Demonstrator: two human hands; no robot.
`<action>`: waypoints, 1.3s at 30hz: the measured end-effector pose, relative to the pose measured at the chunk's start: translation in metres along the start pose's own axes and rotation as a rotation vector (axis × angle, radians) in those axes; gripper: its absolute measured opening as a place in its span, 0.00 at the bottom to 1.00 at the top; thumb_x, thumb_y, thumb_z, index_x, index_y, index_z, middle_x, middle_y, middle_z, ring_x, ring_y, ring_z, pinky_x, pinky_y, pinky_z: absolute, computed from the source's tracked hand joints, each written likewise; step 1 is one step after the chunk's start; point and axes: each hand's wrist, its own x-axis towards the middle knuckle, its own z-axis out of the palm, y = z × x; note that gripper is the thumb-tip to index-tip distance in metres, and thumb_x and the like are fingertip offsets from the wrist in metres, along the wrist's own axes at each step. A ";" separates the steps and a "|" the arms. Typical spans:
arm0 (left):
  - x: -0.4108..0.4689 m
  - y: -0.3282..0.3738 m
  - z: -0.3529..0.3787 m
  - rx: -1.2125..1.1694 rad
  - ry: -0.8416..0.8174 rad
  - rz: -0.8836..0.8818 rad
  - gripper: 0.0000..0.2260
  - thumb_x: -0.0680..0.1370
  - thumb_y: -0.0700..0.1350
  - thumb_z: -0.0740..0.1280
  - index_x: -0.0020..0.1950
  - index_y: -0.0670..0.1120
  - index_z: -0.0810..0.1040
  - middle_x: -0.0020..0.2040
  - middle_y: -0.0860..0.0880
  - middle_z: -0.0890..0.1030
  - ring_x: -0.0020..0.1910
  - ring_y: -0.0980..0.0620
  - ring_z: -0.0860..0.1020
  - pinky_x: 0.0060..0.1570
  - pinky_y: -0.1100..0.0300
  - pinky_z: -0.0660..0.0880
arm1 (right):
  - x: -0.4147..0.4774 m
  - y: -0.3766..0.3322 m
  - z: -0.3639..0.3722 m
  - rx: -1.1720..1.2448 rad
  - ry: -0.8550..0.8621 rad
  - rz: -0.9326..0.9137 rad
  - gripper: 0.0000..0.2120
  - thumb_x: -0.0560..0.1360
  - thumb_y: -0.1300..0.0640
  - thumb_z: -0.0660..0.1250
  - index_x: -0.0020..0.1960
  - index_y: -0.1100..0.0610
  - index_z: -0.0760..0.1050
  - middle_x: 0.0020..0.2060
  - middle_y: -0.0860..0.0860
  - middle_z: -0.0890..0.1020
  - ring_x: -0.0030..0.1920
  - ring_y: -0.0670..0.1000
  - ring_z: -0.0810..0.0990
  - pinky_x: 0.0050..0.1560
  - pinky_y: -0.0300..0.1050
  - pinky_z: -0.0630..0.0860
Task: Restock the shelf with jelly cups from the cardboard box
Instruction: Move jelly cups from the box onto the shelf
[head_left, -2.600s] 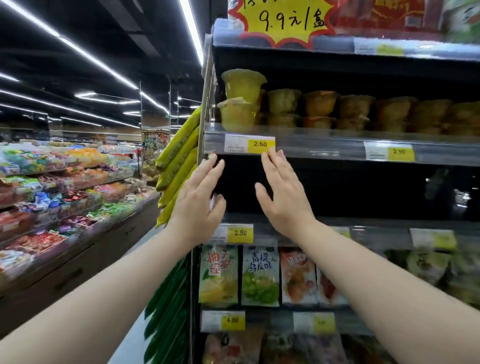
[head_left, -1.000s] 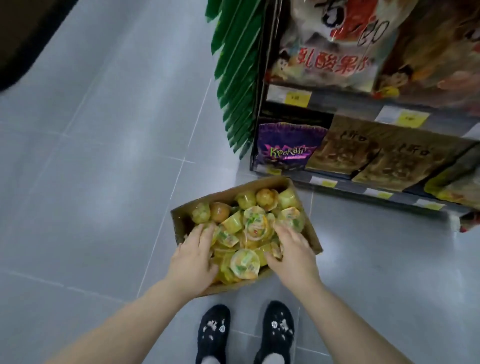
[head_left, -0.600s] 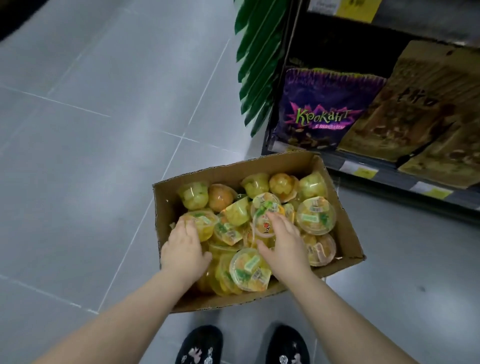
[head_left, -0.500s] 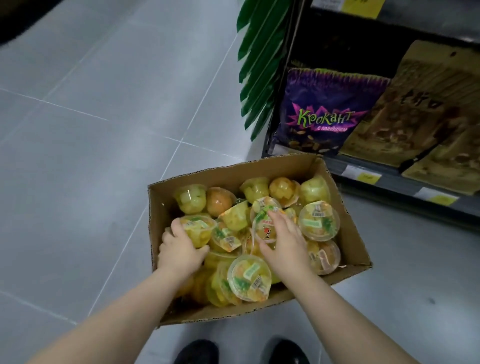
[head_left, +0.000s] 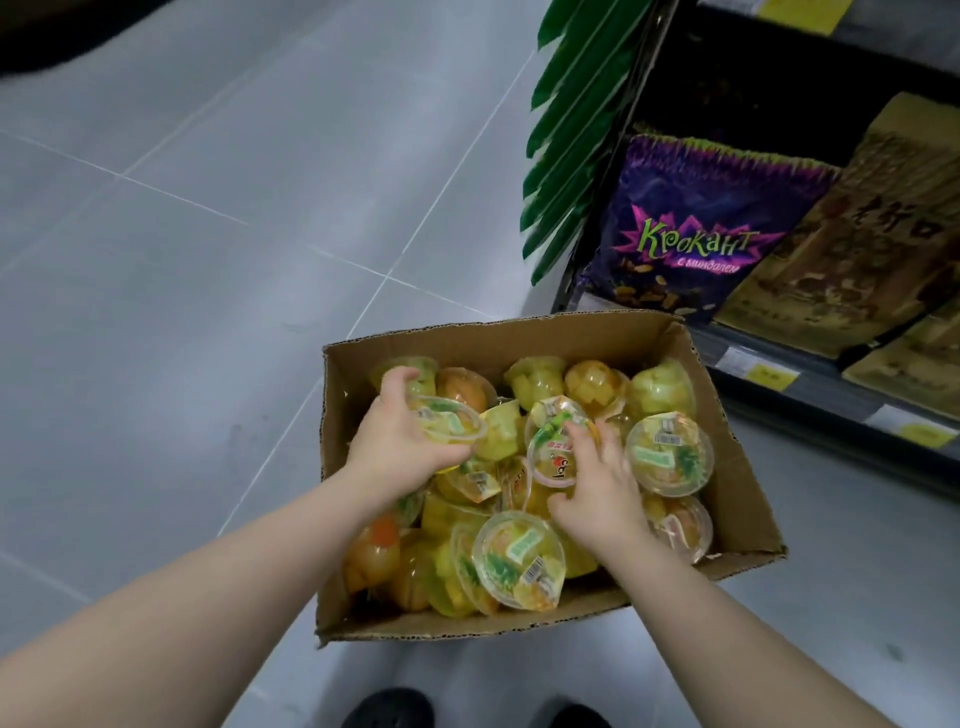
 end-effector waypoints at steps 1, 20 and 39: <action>0.001 0.003 -0.001 -0.003 -0.004 0.008 0.45 0.59 0.53 0.81 0.69 0.54 0.58 0.58 0.49 0.74 0.55 0.48 0.75 0.56 0.51 0.75 | 0.005 0.001 0.002 -0.015 0.016 0.007 0.41 0.72 0.56 0.69 0.77 0.46 0.49 0.77 0.54 0.49 0.76 0.58 0.51 0.73 0.52 0.55; -0.082 0.333 -0.174 -0.132 -0.105 0.317 0.36 0.68 0.40 0.78 0.59 0.52 0.52 0.52 0.48 0.68 0.52 0.42 0.78 0.52 0.48 0.78 | -0.150 -0.083 -0.314 0.549 0.428 0.133 0.51 0.66 0.50 0.78 0.78 0.55 0.50 0.74 0.54 0.61 0.72 0.52 0.62 0.66 0.42 0.63; -0.312 0.806 -0.391 -0.318 0.071 0.724 0.41 0.58 0.54 0.82 0.69 0.52 0.71 0.61 0.52 0.75 0.56 0.52 0.76 0.49 0.61 0.74 | -0.435 -0.154 -0.798 0.537 0.973 -0.251 0.35 0.63 0.49 0.80 0.64 0.49 0.66 0.58 0.46 0.72 0.59 0.47 0.72 0.54 0.39 0.68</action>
